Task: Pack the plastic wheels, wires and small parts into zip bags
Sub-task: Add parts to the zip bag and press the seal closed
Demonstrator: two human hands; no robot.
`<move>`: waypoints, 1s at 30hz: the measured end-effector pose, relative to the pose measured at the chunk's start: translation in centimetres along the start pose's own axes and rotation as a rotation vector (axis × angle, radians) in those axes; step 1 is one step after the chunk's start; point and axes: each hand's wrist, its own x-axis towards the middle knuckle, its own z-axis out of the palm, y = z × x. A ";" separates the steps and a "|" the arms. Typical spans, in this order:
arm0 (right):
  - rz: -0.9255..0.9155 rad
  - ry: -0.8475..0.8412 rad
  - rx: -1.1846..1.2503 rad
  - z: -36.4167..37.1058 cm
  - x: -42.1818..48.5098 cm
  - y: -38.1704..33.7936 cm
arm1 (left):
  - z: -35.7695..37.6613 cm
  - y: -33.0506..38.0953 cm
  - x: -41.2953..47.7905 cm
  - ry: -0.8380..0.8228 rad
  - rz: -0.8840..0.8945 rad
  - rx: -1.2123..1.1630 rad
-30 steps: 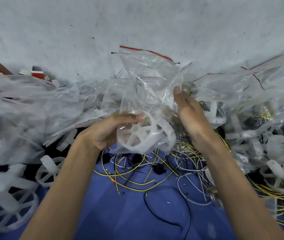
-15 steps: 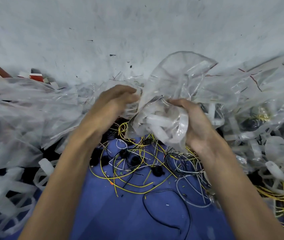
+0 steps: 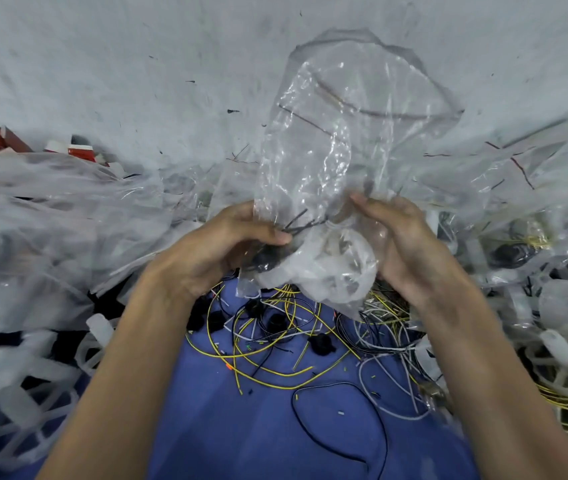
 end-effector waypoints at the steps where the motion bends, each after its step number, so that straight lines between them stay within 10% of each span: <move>1: -0.024 0.047 0.003 -0.2 0.2 -0.1 | 0.0 0.0 0.0 0.009 0.000 0.002; 30: -0.002 0.249 -0.269 -3.6 -0.1 -1.7 | -2.2 0.0 0.0 0.177 -0.249 0.193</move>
